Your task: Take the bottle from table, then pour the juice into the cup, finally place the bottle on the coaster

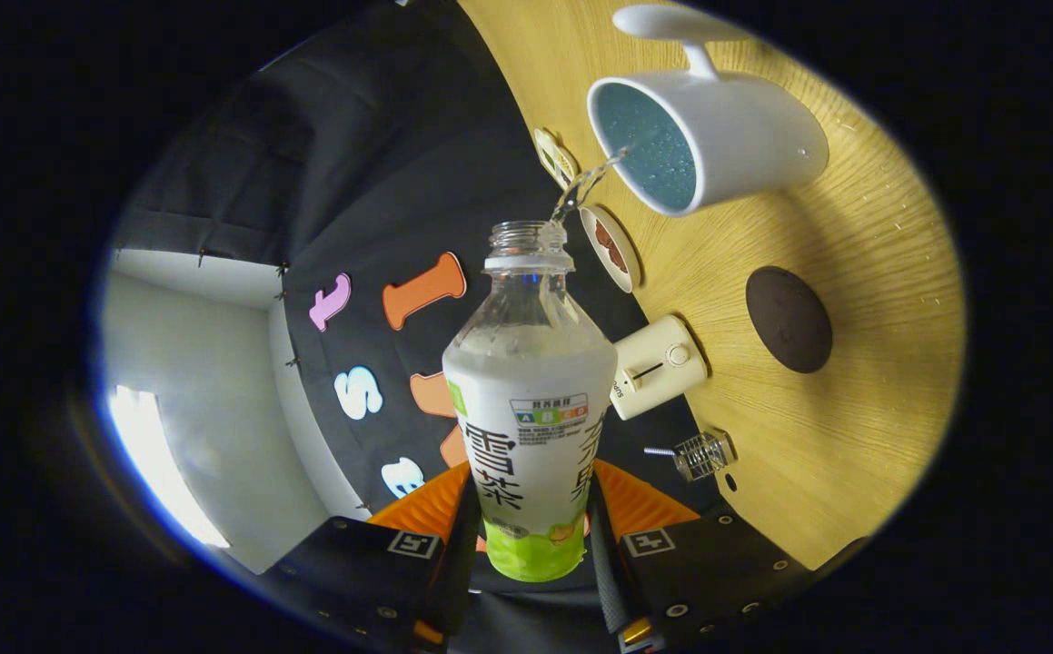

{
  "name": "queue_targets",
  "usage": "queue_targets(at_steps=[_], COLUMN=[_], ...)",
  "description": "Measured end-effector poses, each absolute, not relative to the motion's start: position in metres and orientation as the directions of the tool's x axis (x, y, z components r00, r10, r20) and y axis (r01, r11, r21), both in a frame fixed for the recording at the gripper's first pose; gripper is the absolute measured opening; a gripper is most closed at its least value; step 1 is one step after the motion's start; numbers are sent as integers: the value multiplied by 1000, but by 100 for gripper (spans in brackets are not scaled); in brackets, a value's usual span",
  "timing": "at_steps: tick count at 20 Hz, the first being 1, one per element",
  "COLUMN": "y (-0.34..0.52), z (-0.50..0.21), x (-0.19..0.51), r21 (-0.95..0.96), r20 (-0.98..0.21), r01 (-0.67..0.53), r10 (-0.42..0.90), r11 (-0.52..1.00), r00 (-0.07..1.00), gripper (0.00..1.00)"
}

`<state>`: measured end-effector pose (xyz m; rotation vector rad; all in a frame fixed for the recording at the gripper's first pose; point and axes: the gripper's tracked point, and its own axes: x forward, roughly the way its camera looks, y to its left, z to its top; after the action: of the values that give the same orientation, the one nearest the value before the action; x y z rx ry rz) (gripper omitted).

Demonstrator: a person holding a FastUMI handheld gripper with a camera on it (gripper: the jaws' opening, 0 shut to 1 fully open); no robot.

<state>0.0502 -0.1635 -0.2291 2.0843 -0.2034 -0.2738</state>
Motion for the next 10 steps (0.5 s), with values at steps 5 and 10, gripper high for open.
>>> queue_targets(at_steps=[5,10], y=[-166,-172], z=[-224,-219], x=[52,53], r21=[846,816], r20=[-95,-89], r01=[-63,-95], r10=[-265,-286], r11=[-530,-571], r00=[960,954], gripper=[59,59])
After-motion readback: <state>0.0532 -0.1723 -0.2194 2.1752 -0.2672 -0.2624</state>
